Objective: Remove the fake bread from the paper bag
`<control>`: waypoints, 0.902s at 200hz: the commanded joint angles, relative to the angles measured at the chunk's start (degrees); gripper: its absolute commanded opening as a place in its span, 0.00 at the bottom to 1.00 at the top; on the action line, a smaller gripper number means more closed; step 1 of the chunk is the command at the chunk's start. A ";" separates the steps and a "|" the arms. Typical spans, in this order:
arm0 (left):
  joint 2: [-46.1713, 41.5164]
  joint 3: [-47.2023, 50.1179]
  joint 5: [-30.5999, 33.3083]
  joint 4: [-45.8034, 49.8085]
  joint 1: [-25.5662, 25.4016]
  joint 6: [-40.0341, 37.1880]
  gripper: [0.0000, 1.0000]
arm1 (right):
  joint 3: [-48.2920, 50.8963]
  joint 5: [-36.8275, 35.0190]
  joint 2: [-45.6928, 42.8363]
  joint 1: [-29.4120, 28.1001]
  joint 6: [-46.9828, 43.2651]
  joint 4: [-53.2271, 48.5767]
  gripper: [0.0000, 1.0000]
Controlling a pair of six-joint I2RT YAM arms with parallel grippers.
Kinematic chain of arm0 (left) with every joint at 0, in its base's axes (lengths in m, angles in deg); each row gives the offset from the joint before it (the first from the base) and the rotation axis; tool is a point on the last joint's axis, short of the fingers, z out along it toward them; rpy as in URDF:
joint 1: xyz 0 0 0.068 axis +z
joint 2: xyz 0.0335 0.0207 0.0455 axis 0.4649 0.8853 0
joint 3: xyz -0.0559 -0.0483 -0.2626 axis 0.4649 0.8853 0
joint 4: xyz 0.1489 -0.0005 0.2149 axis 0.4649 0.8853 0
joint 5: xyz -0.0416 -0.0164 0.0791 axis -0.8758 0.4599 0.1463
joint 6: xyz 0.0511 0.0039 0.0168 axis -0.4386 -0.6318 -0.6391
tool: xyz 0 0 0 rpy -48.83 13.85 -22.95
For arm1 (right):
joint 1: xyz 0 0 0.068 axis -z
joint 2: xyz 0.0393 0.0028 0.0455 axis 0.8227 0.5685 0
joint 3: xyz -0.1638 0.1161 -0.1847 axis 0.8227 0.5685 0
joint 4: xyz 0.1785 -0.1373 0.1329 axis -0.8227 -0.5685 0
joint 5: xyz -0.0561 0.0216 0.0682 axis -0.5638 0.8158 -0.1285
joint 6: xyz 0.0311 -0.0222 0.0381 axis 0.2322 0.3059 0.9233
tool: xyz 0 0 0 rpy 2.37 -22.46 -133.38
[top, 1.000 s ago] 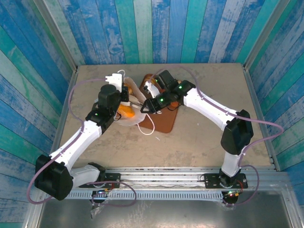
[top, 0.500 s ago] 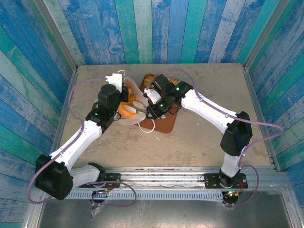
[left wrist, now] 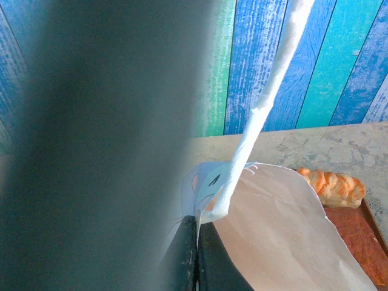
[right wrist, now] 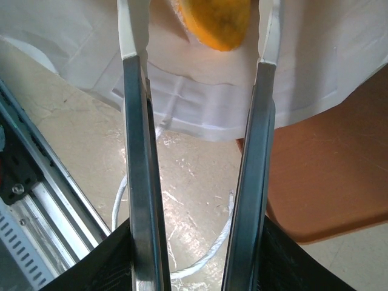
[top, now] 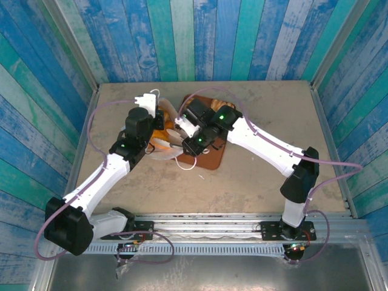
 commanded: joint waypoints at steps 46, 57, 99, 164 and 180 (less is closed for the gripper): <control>0.52 -2.30 0.12 -2.12 -0.18 -0.03 0.01 | -6.09 -5.64 4.06 -3.51 -3.87 -5.89 0.42; 0.56 -2.23 0.11 -2.08 -0.23 -0.02 0.01 | -6.43 -5.66 4.82 -3.64 -4.02 -6.19 0.41; 0.35 -2.47 0.16 -2.04 -0.23 -0.10 0.01 | -8.00 -6.73 6.83 -3.68 -4.03 -6.64 0.43; 0.34 -2.53 -0.15 -2.05 -0.21 -0.10 0.01 | -9.95 -11.26 9.47 -3.67 -4.03 -7.25 0.46; 0.25 -2.49 -0.03 -2.04 -0.22 -0.10 0.00 | -10.73 -13.00 10.08 -3.68 -3.75 -7.54 0.46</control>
